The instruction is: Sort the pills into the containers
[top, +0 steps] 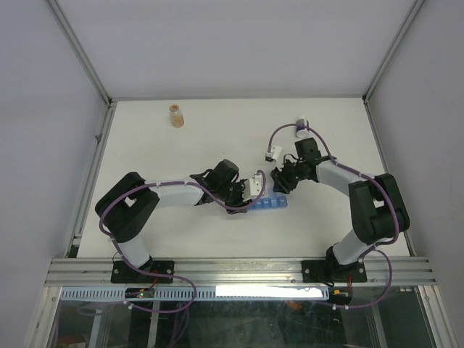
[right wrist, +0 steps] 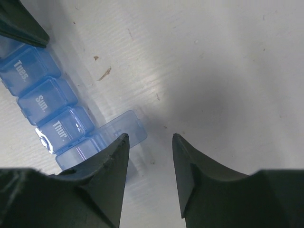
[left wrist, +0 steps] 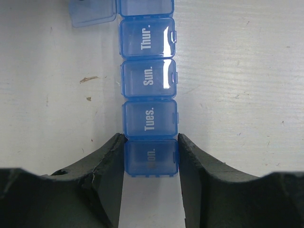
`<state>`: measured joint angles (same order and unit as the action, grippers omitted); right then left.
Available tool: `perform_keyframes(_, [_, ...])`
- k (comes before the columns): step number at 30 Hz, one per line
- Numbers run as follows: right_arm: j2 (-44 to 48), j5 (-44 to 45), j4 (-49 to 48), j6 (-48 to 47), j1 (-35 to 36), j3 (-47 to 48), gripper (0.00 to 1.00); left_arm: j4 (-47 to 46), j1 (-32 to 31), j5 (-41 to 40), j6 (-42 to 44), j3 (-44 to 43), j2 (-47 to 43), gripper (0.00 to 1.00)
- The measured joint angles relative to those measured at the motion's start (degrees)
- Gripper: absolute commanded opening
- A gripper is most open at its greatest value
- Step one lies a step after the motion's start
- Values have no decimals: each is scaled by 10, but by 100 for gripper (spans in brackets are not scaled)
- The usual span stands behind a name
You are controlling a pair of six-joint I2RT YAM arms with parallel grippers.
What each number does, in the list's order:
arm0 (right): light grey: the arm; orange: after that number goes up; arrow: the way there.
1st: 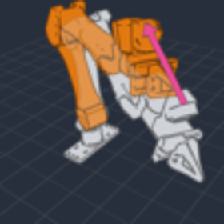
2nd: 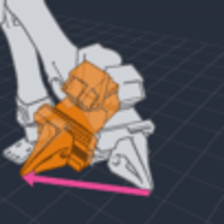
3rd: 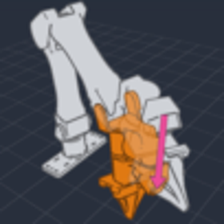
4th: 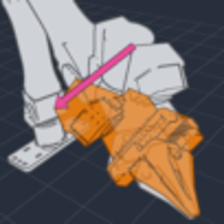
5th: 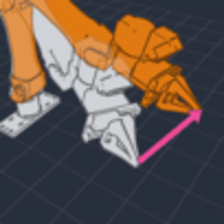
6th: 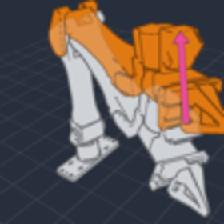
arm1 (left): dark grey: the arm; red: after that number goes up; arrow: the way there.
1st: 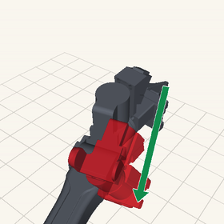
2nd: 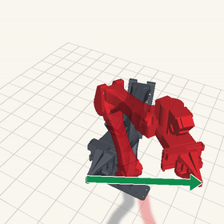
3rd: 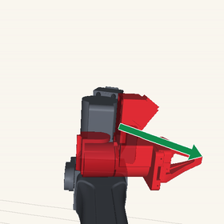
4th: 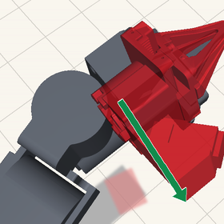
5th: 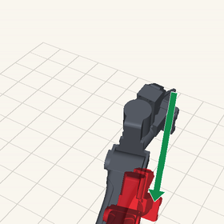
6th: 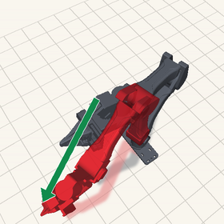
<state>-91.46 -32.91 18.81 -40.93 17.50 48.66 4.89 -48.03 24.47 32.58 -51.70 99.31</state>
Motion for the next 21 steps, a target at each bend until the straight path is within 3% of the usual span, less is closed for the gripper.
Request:
perform_keyframes(7, [28,-66,23,26,-36,19,63,0,0,0,-1,0,0,40])
perform_keyframes(11, [79,-116,37,35,-75,25,64,0,0,-1,-3,0,0,45])
perform_keyframes(12, [83,-121,38,37,-78,27,64,0,0,-1,-3,0,0,49])
perform_keyframes(13, [88,-128,38,40,-84,31,64,0,0,-1,-4,0,0,64])
perform_keyframes(14, [92,-136,39,46,-91,35,65,0,0,-2,-6,0,0,94])
perform_keyframes(15, [96,-146,39,53,-98,40,65,0,0,-2,-6,0,0,98])
perform_keyframes(21, [123,-175,39,88,-145,42,66,-3,3,-5,-42,0,-16,99])
